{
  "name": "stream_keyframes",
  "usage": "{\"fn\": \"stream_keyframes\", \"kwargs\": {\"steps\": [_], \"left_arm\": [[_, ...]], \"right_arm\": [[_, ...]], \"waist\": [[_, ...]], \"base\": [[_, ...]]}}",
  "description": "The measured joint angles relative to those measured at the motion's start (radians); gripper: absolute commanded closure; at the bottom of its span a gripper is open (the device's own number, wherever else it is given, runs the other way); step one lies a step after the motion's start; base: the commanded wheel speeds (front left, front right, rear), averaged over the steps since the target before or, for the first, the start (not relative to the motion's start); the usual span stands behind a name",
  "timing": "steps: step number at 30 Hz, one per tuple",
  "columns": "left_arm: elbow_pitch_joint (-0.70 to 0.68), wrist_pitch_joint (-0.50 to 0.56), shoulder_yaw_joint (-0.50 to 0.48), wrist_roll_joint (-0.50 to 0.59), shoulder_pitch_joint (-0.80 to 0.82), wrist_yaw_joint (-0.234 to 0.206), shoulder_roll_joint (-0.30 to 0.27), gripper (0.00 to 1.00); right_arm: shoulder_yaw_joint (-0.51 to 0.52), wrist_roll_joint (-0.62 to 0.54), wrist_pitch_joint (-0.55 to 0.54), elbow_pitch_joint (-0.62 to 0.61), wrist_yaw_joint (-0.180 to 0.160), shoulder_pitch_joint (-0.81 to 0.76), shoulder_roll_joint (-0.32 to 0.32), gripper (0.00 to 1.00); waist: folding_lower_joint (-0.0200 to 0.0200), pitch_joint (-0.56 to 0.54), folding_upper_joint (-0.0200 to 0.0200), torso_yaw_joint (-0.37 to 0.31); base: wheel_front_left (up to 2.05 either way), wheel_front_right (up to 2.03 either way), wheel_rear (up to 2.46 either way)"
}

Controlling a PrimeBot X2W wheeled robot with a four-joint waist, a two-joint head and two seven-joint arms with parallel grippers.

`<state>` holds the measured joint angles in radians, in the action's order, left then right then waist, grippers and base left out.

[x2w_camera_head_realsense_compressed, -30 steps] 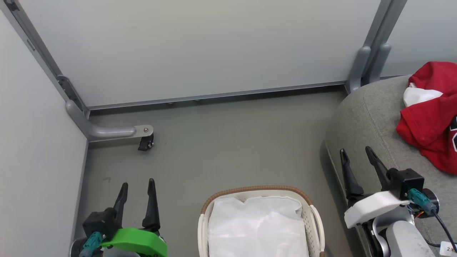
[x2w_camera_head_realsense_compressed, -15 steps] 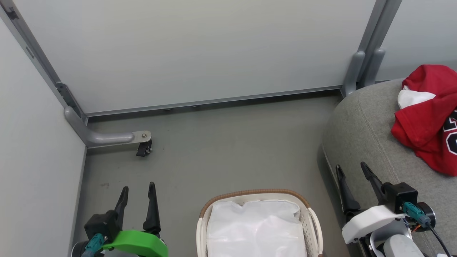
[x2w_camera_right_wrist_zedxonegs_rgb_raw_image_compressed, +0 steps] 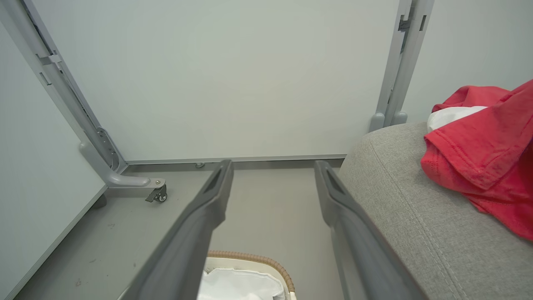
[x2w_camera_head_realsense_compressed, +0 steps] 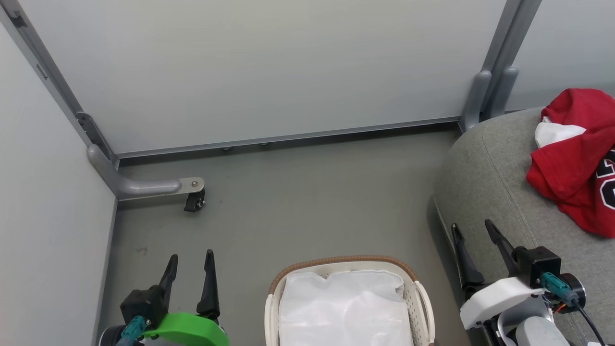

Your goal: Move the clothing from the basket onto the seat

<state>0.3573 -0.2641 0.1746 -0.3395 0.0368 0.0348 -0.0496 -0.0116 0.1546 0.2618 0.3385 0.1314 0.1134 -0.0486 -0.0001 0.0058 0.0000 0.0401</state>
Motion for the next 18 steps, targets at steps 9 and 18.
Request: {"fn": "stream_keyframes", "kwargs": {"steps": [9, 18], "left_arm": [[0.039, 0.008, -0.003, -0.019, -0.011, 0.005, 0.001, 1.0], [0.029, 0.053, -0.037, -0.169, -0.011, 0.014, 0.001, 1.0]], "right_arm": [[0.002, 0.016, -0.012, 0.041, 0.0, -0.022, 0.009, 1.0], [0.018, 0.192, -0.058, 0.031, 0.0, -0.022, 0.009, 1.0]], "waist": [[0.0, -0.003, 0.0, -0.003], [0.0, -0.003, 0.0, -0.005]], "base": [[0.0, 0.0, 0.0], [0.0, 0.0, 0.0]]}}
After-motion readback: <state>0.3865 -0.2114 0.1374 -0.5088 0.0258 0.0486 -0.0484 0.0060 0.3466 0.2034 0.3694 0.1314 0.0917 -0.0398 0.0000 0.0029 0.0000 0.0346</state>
